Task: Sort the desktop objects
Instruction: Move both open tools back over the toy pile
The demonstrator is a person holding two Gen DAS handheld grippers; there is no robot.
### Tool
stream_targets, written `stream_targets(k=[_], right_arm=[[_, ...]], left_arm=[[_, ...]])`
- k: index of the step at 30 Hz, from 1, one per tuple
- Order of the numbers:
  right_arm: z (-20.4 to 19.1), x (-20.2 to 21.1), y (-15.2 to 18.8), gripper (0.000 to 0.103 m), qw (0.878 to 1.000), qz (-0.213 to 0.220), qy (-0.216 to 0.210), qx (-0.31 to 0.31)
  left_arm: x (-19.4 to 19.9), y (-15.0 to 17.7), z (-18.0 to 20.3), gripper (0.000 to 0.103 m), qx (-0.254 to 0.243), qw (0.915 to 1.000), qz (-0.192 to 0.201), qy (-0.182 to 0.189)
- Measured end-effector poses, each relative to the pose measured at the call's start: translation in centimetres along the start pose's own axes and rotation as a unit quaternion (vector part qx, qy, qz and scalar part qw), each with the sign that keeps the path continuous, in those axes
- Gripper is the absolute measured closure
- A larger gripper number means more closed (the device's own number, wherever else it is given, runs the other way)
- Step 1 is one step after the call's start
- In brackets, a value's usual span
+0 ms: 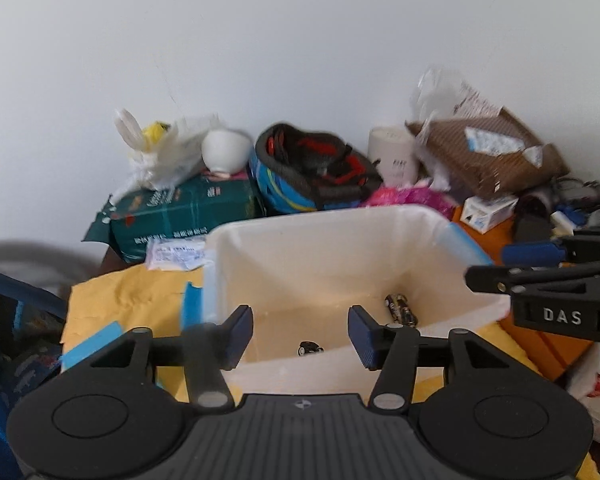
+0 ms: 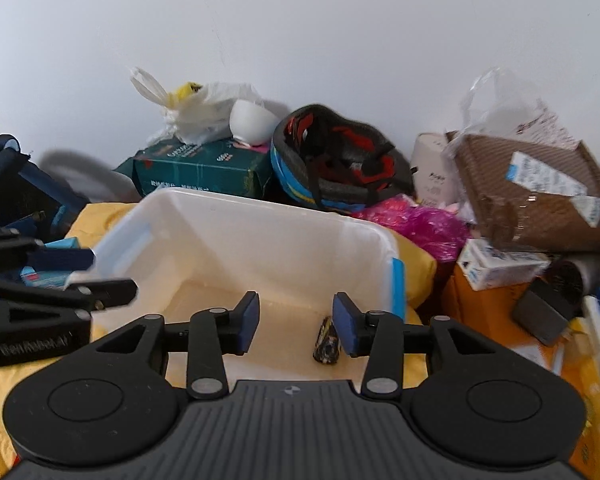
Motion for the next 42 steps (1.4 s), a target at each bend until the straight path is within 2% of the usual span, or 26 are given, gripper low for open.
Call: stream_targets(k=[5, 8, 9, 11, 14, 19, 21, 24, 27, 30, 33, 37, 42], right_arm=[[-0.5, 4.6, 2.0, 0.050, 1.000, 0.016, 0.004, -0.004], [-1.2, 7.3, 3.5, 0.050, 1.000, 0.022, -0.019, -0.004], [-1.4, 8.0, 3.7, 0.050, 0.999, 0.027, -0.028, 0.000], [-2.1, 9.4, 4.1, 0.050, 0.998, 0.038, -0.044, 0.011], [-3.4, 11.4, 4.9, 0.050, 0.996, 0.049, -0.078, 0.019], [-6.1, 14.4, 6.9, 0.049, 0.988, 0.065, -0.131, 0.047], [-7.3, 15.5, 7.5, 0.049, 0.985, 0.070, -0.150, 0.058], [-8.7, 16.9, 7.6, 0.049, 0.979, 0.083, -0.173, 0.071], [-9.4, 18.1, 7.1, 0.048, 0.975, 0.099, -0.181, 0.077], [-9.3, 19.0, 6.5, 0.046, 0.974, 0.120, -0.180, 0.075], [-8.8, 19.3, 6.6, 0.045, 0.974, 0.129, -0.171, 0.069], [-7.3, 19.8, 6.2, 0.045, 0.976, 0.129, -0.169, 0.053], [-4.1, 21.1, 3.9, 0.044, 0.979, 0.156, -0.125, 0.043]], left_arm=[[6.9, 2.0, -1.2, 0.045, 0.008, 0.9994, 0.033, 0.012], [11.5, 3.5, -2.0, 0.040, 0.024, 0.9984, 0.051, 0.006], [12.9, 4.0, -2.2, 0.036, 0.028, 0.9979, 0.058, -0.003], [15.4, 5.3, -2.3, 0.035, 0.032, 0.9968, 0.069, -0.027], [17.9, 7.6, -2.5, 0.035, 0.055, 0.9957, 0.056, -0.049], [22.0, 9.4, -3.8, 0.035, 0.043, 0.9905, 0.062, -0.116], [23.8, 9.1, -5.1, 0.035, 0.046, 0.9872, 0.056, -0.142], [26.7, 7.6, -6.7, 0.035, 0.006, 0.9816, 0.087, -0.170], [28.2, 4.4, -9.2, 0.035, -0.044, 0.9661, 0.119, -0.225], [28.2, 1.8, -12.4, 0.035, -0.033, 0.9669, 0.121, -0.222], [27.9, 0.7, -13.5, 0.035, -0.001, 0.9698, 0.111, -0.217], [27.6, 0.0, -10.4, 0.035, -0.029, 0.9736, 0.118, -0.193], [26.0, -1.2, -5.0, 0.035, -0.017, 0.9884, 0.109, -0.104]])
Point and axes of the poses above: each gripper's, at about its wrist camera, not at the fingertips, and x roughly against the way its jaws point, z to its right, y to its underside, the point moved 7 cm from there along -x, roughly the way its jaws point, and after that the axes turned 7 degrees about -z, right-handed, at the moved point
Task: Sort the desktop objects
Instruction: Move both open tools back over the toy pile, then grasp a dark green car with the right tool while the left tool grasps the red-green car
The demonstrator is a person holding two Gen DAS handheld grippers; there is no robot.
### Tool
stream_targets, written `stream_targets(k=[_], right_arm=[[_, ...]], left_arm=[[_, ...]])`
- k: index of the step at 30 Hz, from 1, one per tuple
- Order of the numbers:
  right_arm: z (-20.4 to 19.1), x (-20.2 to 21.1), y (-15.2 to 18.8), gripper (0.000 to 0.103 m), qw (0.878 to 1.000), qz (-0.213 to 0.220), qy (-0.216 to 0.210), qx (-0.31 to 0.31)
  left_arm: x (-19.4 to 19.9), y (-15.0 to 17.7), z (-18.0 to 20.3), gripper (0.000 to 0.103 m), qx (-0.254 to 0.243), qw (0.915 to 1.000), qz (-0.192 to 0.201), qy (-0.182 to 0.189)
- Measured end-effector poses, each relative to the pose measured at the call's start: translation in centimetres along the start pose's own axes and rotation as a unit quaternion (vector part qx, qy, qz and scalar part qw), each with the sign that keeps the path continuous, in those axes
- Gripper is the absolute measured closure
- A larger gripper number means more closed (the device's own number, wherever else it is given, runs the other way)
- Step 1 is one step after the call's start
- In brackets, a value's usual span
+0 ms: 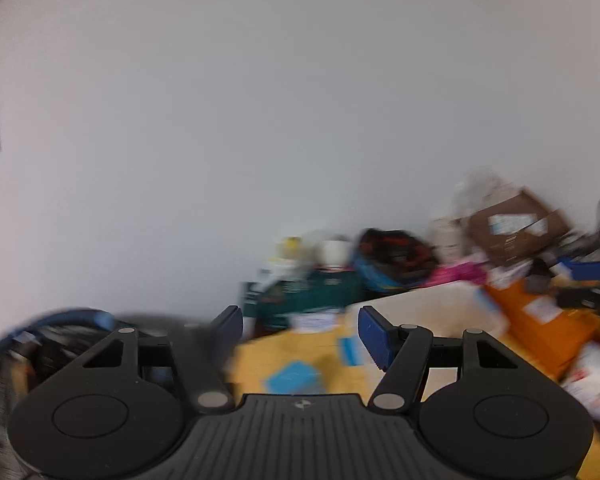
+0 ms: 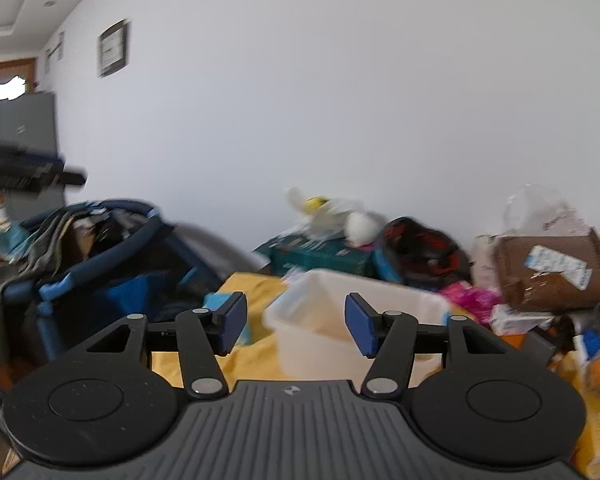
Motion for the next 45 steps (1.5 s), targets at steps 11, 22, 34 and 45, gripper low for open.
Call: stream_targets(k=[11, 22, 34, 45], right_arm=[[9.2, 0.4, -5.4, 0.036, 0.991, 0.031, 0.122, -0.051], [11.8, -6.1, 0.6, 0.037, 0.980, -0.043, 0.182, -0.074], [7.0, -14.3, 10.6, 0.072, 0.983, -0.183, 0.005, -0.012], [4.7, -14.6, 16.2, 0.070, 0.970, -0.234, -0.056, -0.027]], left_arm=[[-6.6, -0.1, 6.4, 0.030, 0.001, 0.9834, -0.021, 0.180], [-19.1, 9.7, 10.0, 0.030, -0.037, 0.9851, -0.112, 0.125], [-16.8, 21.1, 8.7, 0.031, 0.012, 0.9795, -0.200, 0.026], [-14.4, 25.4, 6.8, 0.033, 0.059, 0.9674, -0.246, 0.002]])
Point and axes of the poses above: each gripper's, at about its wrist camera, not at the fingertips, and x roughly against the way its jaws point, z to its right, y to its underside, the point moved 7 cm from there along -x, roughly the way its jaws point, and after that the axes turned 7 degrees about -z, right-handed, at the moved point
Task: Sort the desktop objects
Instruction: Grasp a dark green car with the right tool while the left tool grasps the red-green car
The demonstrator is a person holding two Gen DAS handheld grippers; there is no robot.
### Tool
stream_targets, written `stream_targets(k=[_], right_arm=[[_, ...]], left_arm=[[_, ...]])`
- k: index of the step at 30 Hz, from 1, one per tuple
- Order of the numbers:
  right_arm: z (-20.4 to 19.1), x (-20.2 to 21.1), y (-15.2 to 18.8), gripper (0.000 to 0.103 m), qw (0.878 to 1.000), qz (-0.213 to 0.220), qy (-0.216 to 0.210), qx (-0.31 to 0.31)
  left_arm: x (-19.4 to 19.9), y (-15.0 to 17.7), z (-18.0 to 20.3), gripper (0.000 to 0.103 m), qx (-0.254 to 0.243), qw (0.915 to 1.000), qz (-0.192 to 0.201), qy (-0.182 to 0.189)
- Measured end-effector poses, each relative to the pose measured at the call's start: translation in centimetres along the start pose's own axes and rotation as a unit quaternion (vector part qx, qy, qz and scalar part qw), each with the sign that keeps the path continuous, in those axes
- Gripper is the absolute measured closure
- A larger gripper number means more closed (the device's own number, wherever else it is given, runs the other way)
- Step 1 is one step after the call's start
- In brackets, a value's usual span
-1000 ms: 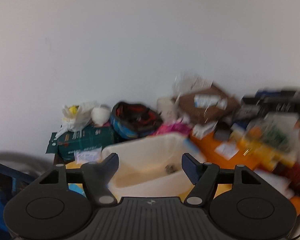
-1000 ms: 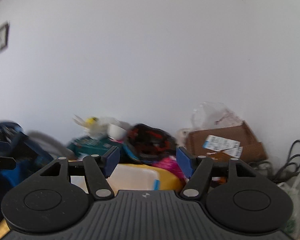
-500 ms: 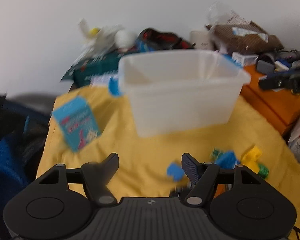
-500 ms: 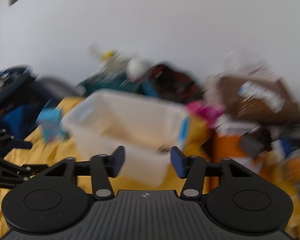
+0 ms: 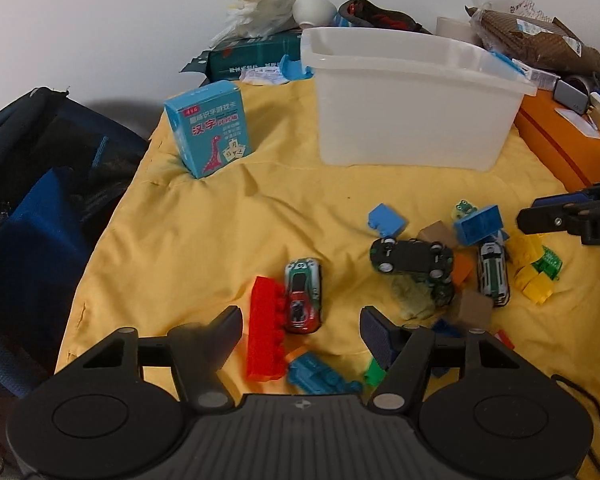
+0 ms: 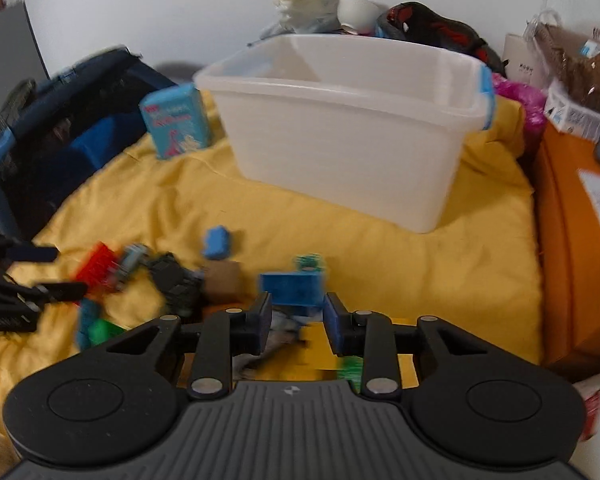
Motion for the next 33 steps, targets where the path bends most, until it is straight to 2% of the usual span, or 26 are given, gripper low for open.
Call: stream_targets(k=[2, 7, 11, 14, 16, 17, 18, 20, 22, 24, 29, 31, 32, 33], right_arm=[[-1.8, -0.1, 0.0, 0.069, 1.000, 0.010, -0.014, 0.012], [-6.8, -1.2, 0.0, 0.069, 0.995, 0.006, 0.016, 0.095], [-10.2, -3.2, -0.4, 0.069, 0.980, 0.002, 0.054, 0.191], [-11.5, -5.8, -0.4, 0.070, 0.972, -0.025, 0.061, 0.226], [-11.8, -7.1, -0.3, 0.070, 0.966, -0.038, 0.078, 0.243], [-11.7, -7.5, -0.3, 0.074, 0.963, -0.041, 0.092, 0.248], [-11.4, -7.8, -0.3, 0.080, 0.964, -0.047, 0.102, 0.243], [-10.4, -7.7, -0.3, 0.083, 0.971, -0.053, 0.101, 0.210], [-9.2, -6.7, -0.2, 0.083, 0.982, -0.054, 0.082, 0.160], [-8.4, -5.4, 0.2, 0.083, 0.988, -0.046, 0.075, 0.128], [-6.8, -2.0, 1.9, 0.083, 0.997, -0.029, 0.047, 0.054], [-6.2, -1.2, 2.5, 0.083, 0.999, -0.027, 0.036, 0.022], [-6.0, -1.0, 2.8, 0.083, 0.999, -0.026, 0.032, 0.007], [-5.6, -0.6, 3.2, 0.083, 0.999, -0.026, 0.026, -0.011]], left_arm=[[-0.4, 0.0, -0.4, 0.040, -0.007, 0.9999, -0.008, 0.003], [-1.1, -0.4, -0.5, 0.042, -0.046, 0.9988, 0.003, 0.020], [-1.3, -0.5, 0.0, 0.042, -0.065, 0.9968, 0.007, 0.046], [-1.5, -0.9, 0.6, 0.042, -0.089, 0.9940, 0.005, 0.063], [-1.9, -1.1, 0.9, 0.042, -0.099, 0.9925, 0.003, 0.072], [-2.2, -1.3, 1.1, 0.042, -0.104, 0.9919, -0.001, 0.073], [-2.6, -1.5, 1.3, 0.042, -0.109, 0.9914, -0.003, 0.072], [-3.4, -2.1, 1.7, 0.044, -0.119, 0.9907, -0.004, 0.067], [-4.5, -2.5, 2.1, 0.049, -0.127, 0.9900, -0.015, 0.060], [-5.8, -2.8, 2.3, 0.055, -0.132, 0.9899, -0.028, 0.042], [-8.3, -3.1, 2.0, 0.057, -0.137, 0.9891, -0.054, 0.003], [-8.4, -3.2, 1.9, 0.065, -0.132, 0.9900, -0.051, 0.005], [-8.3, -3.3, 1.8, 0.076, -0.132, 0.9901, -0.048, -0.001], [-8.2, -3.4, 1.7, 0.077, -0.133, 0.9901, -0.046, -0.005]])
Point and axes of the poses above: each gripper's, at about its wrist camera, not at the fingertips, and x roughly against the way its jaws point, z to its right, y to its underside, the point moved 7 cm from there along -x, roughly the way its jaws point, and after that the axes turned 7 degrees about -z, right-handed, at the moved point
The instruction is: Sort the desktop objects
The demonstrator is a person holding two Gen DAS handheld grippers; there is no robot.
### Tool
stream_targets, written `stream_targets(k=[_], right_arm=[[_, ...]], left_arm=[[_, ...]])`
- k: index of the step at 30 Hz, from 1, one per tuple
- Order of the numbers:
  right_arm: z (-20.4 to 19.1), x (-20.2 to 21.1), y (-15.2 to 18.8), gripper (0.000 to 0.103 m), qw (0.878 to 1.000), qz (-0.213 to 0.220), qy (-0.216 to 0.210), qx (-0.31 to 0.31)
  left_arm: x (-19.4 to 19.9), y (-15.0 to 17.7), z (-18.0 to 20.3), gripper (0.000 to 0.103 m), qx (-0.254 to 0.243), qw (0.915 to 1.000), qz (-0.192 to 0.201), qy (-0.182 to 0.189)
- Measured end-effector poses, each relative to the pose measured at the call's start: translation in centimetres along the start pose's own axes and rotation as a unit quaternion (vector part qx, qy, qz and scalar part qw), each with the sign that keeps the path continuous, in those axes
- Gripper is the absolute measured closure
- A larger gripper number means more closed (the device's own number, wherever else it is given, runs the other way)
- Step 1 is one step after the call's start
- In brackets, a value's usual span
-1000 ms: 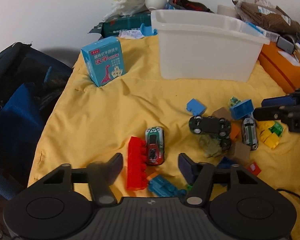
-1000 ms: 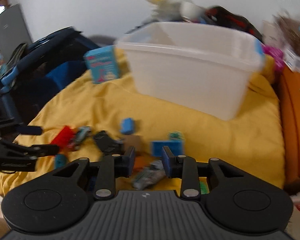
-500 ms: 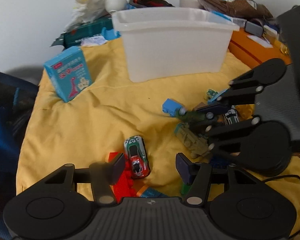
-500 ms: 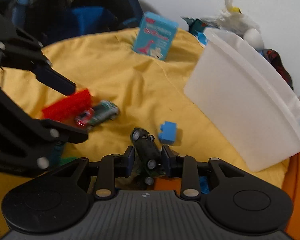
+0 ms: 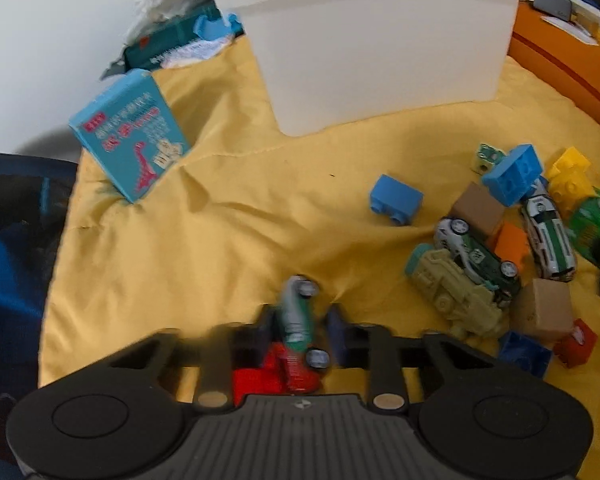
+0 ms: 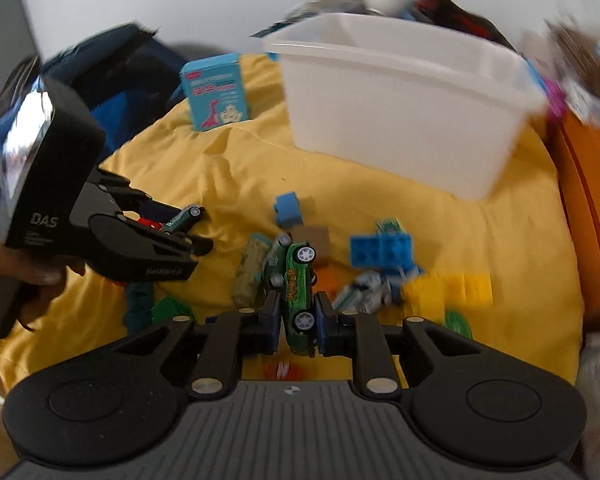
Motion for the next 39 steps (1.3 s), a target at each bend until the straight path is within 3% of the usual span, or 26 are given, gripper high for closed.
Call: stream_targets(k=[4, 10, 19, 24, 26, 30, 32, 36, 39], right_arm=[[1.5, 0.7, 1.4, 0.083, 0.998, -0.002, -0.029, -0.057], [3.4, 0.3, 3.0, 0.083, 0.987, -0.014, -0.083, -0.137], [3.5, -0.8, 4.7, 0.083, 0.969, -0.046, -0.160, -0.180], [3.4, -1.1, 5.5, 0.083, 0.966, -0.064, -0.172, -0.181], [3.6, -1.1, 5.6, 0.083, 0.963, -0.063, -0.178, -0.190], [4.0, -0.8, 5.6, 0.083, 0.968, -0.059, -0.165, -0.178], [4.1, -0.8, 5.7, 0.085, 0.966, -0.062, -0.177, -0.177], [3.8, -0.6, 5.6, 0.086, 0.958, -0.069, -0.214, -0.179], [3.2, -0.2, 5.4, 0.086, 0.949, -0.076, -0.247, -0.178]], left_arm=[[0.8, 0.2, -0.1, 0.078, 0.023, 0.9996, -0.008, 0.017], [5.4, 0.9, 2.3, 0.078, 0.061, 0.9931, 0.011, 0.100], [5.9, 5.2, 8.1, 0.079, 0.042, 0.9819, -0.032, 0.182], [6.7, 5.5, 8.6, 0.079, 0.040, 0.9819, -0.020, 0.184], [6.9, 5.6, 8.3, 0.079, 0.043, 0.9849, -0.018, 0.167], [7.0, 6.2, 6.2, 0.080, 0.013, 0.9978, -0.006, 0.065], [6.8, 6.6, 5.5, 0.084, -0.006, 0.9996, -0.012, 0.023], [7.6, 6.8, 6.2, 0.084, -0.001, 0.9967, -0.018, 0.079], [8.0, 6.8, 8.0, 0.084, -0.023, 0.9957, -0.010, 0.089]])
Point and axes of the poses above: each gripper's, at about its wrist camera, not at the fingertips, and x roughly against the way its jaws point, z to its right, y to its underside, the point moved 7 cm from there along -x, roughly the way its jaws point, and after that the axes turned 7 degrees about -z, right-handed, at the moved point
